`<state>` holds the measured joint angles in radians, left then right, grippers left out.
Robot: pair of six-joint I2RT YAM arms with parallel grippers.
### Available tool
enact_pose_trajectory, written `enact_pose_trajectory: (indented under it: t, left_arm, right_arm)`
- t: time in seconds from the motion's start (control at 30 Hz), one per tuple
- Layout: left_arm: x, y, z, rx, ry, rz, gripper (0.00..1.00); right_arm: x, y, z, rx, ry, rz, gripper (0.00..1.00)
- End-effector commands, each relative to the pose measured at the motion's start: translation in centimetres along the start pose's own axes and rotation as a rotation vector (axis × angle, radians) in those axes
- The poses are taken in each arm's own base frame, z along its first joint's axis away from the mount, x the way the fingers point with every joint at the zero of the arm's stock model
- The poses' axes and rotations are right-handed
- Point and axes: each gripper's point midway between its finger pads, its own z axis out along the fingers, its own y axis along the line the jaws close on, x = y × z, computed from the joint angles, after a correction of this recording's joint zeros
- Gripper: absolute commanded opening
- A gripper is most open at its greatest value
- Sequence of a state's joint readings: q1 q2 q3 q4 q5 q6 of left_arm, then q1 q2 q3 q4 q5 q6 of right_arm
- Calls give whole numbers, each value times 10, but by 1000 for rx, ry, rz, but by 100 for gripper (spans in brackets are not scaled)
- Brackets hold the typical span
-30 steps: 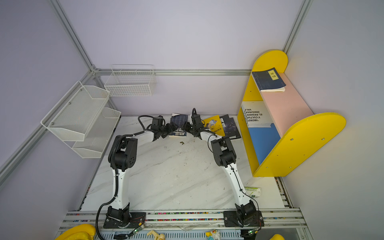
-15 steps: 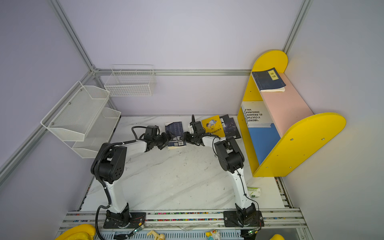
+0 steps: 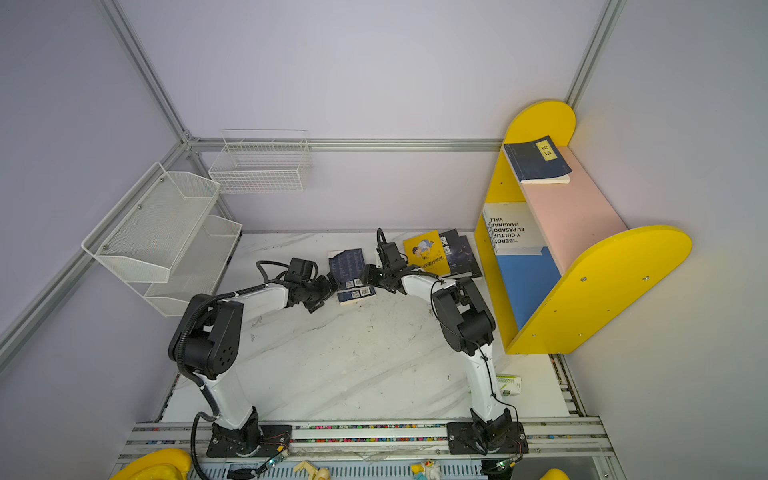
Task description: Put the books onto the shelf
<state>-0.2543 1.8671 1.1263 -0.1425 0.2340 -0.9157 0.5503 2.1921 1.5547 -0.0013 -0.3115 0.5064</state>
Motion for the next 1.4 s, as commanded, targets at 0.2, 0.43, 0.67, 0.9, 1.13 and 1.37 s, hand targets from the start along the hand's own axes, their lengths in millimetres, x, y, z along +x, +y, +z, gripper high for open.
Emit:
enact_pose_trajectory:
  t: [0.2, 0.43, 0.67, 0.9, 1.13, 1.37]
  left_arm:
    - [-46, -73, 15, 306, -57, 15, 88]
    - [-50, -93, -10, 413, -92, -12, 77]
    - [-52, -94, -28, 363, -100, 4, 67]
    - [-54, -65, -33, 162, -117, 51, 56]
    - [-61, -60, -38, 131, -145, 63, 6]
    - [-76, -94, -74, 223, -195, 88, 0]
  right_arm:
    - [1, 17, 45, 3, 15, -152, 32]
    - [24, 34, 59, -2, 55, -201, 29]
    - [28, 29, 58, 2, 50, -178, 28]
    - [30, 27, 60, 4, 54, -173, 27]
    - [18, 37, 50, -10, 17, -197, 31]
    - [-32, 57, -10, 66, -169, -297, 56]
